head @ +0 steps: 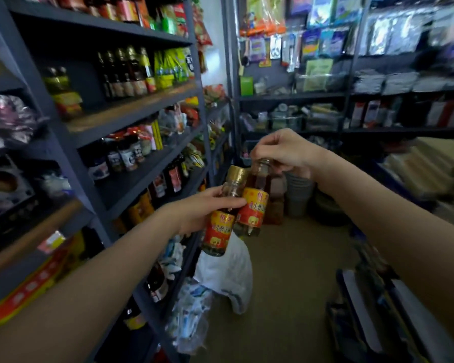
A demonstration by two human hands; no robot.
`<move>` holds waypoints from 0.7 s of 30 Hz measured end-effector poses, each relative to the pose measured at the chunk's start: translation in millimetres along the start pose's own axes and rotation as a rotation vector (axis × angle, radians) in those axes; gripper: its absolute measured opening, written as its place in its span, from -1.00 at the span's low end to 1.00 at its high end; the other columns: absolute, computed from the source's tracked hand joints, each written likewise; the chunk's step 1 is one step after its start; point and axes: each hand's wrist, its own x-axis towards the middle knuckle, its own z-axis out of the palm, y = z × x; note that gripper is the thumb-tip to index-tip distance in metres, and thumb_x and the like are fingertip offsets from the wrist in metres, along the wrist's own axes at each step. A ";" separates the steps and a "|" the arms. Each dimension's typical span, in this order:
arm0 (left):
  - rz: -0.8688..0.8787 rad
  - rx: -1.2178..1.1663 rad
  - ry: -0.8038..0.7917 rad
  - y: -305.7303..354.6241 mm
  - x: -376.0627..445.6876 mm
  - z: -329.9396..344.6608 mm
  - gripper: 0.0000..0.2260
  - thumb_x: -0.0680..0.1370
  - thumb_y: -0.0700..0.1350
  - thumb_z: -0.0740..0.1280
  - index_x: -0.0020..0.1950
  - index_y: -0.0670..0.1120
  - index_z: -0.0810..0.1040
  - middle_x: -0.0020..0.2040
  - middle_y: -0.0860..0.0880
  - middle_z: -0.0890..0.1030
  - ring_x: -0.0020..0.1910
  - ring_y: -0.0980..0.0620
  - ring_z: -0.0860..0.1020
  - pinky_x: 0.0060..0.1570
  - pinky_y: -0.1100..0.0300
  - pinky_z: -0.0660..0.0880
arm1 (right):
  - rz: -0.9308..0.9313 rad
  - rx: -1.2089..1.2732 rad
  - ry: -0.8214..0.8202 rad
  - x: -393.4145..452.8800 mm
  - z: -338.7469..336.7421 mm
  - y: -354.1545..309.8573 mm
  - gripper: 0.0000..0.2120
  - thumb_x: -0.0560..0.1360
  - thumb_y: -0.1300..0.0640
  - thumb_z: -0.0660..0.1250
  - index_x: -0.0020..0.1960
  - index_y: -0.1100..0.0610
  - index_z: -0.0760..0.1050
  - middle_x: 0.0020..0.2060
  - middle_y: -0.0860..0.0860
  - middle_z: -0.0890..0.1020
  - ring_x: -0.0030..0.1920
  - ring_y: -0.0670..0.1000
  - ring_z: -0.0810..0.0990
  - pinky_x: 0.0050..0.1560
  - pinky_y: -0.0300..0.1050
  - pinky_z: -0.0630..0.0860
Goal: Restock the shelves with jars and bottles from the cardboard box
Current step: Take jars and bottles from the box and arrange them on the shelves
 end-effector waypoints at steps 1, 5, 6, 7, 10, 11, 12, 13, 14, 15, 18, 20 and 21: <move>0.023 -0.017 0.026 6.0 14.9 -9.6 -0.72 0.38 -0.11 0.37 0.08 0.00 0.52 -0.02 -0.02 0.65 -0.03 0.00 0.62 0.04 0.03 0.51 | -0.012 0.019 0.006 23.0 -3.4 2.0 -0.79 0.46 0.26 0.33 -0.35 0.21 0.49 -0.50 0.10 0.38 -0.64 -0.08 0.24 -0.65 -0.35 0.12; 0.129 -0.064 0.191 40.4 88.2 -55.1 -0.75 0.42 -0.13 0.37 0.08 0.00 0.51 -0.03 -0.03 0.64 -0.05 -0.01 0.60 0.00 0.04 0.51 | -0.075 0.021 0.067 127.2 -24.5 1.8 -0.84 0.43 0.16 0.41 -0.26 0.22 0.53 -0.31 0.20 0.38 -0.54 -0.01 0.25 -0.58 -0.29 0.13; 0.161 -0.080 0.242 51.0 107.8 -69.0 -0.66 0.36 -0.10 0.40 0.12 -0.01 0.50 0.01 -0.04 0.63 -0.02 -0.03 0.60 0.03 0.02 0.51 | -0.116 0.035 0.078 154.3 -30.3 -2.3 -0.83 0.42 0.12 0.44 -0.19 0.22 0.54 -0.31 0.19 0.38 -0.52 -0.02 0.28 -0.58 -0.29 0.16; 0.190 -0.104 0.300 63.0 125.6 -82.5 -0.60 0.32 -0.07 0.42 0.14 -0.01 0.49 0.02 -0.05 0.63 -0.01 -0.03 0.60 0.04 0.01 0.50 | -0.157 0.052 0.082 180.8 -36.1 -6.1 -0.80 0.40 0.07 0.46 -0.14 0.20 0.54 -0.33 0.16 0.38 -0.53 -0.06 0.30 -0.58 -0.31 0.20; 0.293 -0.152 0.446 100.2 167.3 -124.8 -0.75 0.34 -0.08 0.41 0.01 0.02 0.55 -0.07 -0.01 0.67 -0.07 0.00 0.62 -0.01 0.06 0.52 | -0.163 0.097 -0.015 253.0 -41.1 -15.2 -0.70 0.37 -0.08 0.46 -0.03 0.09 0.56 -0.40 -0.07 0.53 -0.52 -0.20 0.43 -0.53 -0.34 0.33; 0.321 -0.151 0.470 112.1 175.7 -138.4 -0.77 0.32 -0.07 0.41 -0.03 0.03 0.57 -0.10 0.01 0.69 -0.09 0.02 0.63 -0.04 0.08 0.54 | -0.134 0.098 -0.085 274.0 -37.7 -15.7 -0.68 0.37 -0.13 0.44 0.00 0.05 0.57 -0.35 -0.10 0.60 -0.43 -0.19 0.52 -0.44 -0.30 0.43; 0.352 -0.139 0.488 121.7 182.7 -153.7 -0.78 0.31 -0.07 0.41 -0.06 0.02 0.59 -0.13 0.01 0.69 -0.12 0.03 0.65 -0.08 0.10 0.56 | -0.120 0.095 -0.151 294.9 -33.0 -15.5 -0.63 0.36 -0.19 0.42 0.01 0.05 0.58 -0.25 -0.04 0.67 -0.30 -0.12 0.59 -0.28 -0.21 0.55; 0.378 -0.133 0.510 129.4 188.1 -170.6 -0.77 0.30 -0.07 0.41 -0.05 0.02 0.60 -0.14 0.01 0.70 -0.15 0.04 0.66 -0.12 0.13 0.58 | -0.120 0.101 -0.197 316.1 -27.4 -16.3 -0.55 0.34 -0.24 0.41 0.03 0.08 0.59 -0.13 0.08 0.69 -0.19 -0.03 0.62 -0.10 -0.08 0.59; 0.398 -0.127 0.530 134.4 192.9 -188.9 -0.75 0.30 -0.08 0.42 -0.04 0.01 0.60 -0.13 0.00 0.70 -0.15 0.04 0.66 -0.15 0.14 0.59 | -0.131 0.111 -0.229 335.3 -21.6 -17.9 -0.48 0.32 -0.26 0.40 0.06 0.13 0.59 -0.04 0.20 0.66 -0.14 0.06 0.59 -0.04 0.01 0.56; 0.413 -0.127 0.552 137.5 196.7 -206.4 -0.74 0.31 -0.10 0.45 -0.02 0.00 0.60 -0.10 -0.02 0.70 -0.14 0.03 0.66 -0.13 0.13 0.60 | -0.156 0.128 -0.270 353.5 -15.7 -19.6 -0.46 0.34 -0.23 0.41 0.09 0.18 0.57 -0.03 0.27 0.63 -0.15 0.09 0.55 -0.10 -0.01 0.54; 0.464 -0.108 0.644 143.1 207.1 -260.3 -0.70 0.34 -0.13 0.48 0.06 -0.02 0.60 -0.01 -0.09 0.68 -0.04 -0.04 0.64 0.02 0.04 0.57 | -0.264 0.165 -0.418 406.2 1.7 -24.8 -0.65 0.42 0.01 0.42 0.11 0.20 0.56 -0.06 0.21 0.60 -0.19 0.08 0.50 -0.31 -0.19 0.52; 0.492 -0.086 0.692 151.3 211.5 -289.7 -0.68 0.34 -0.14 0.47 0.08 -0.04 0.59 -0.02 -0.08 0.68 -0.06 -0.03 0.65 -0.05 0.11 0.59 | -0.303 0.184 -0.468 437.3 11.0 -30.4 -0.71 0.43 0.09 0.42 0.11 0.18 0.56 -0.03 0.19 0.62 -0.17 0.08 0.49 -0.34 -0.22 0.55; 0.500 -0.056 0.714 157.4 212.8 -301.2 -0.69 0.33 -0.13 0.45 0.06 -0.04 0.59 -0.04 -0.06 0.69 -0.08 0.00 0.65 -0.10 0.15 0.59 | -0.314 0.193 -0.479 452.4 15.0 -35.3 -0.72 0.43 0.11 0.42 0.10 0.18 0.56 -0.04 0.20 0.62 -0.17 0.08 0.49 -0.35 -0.24 0.55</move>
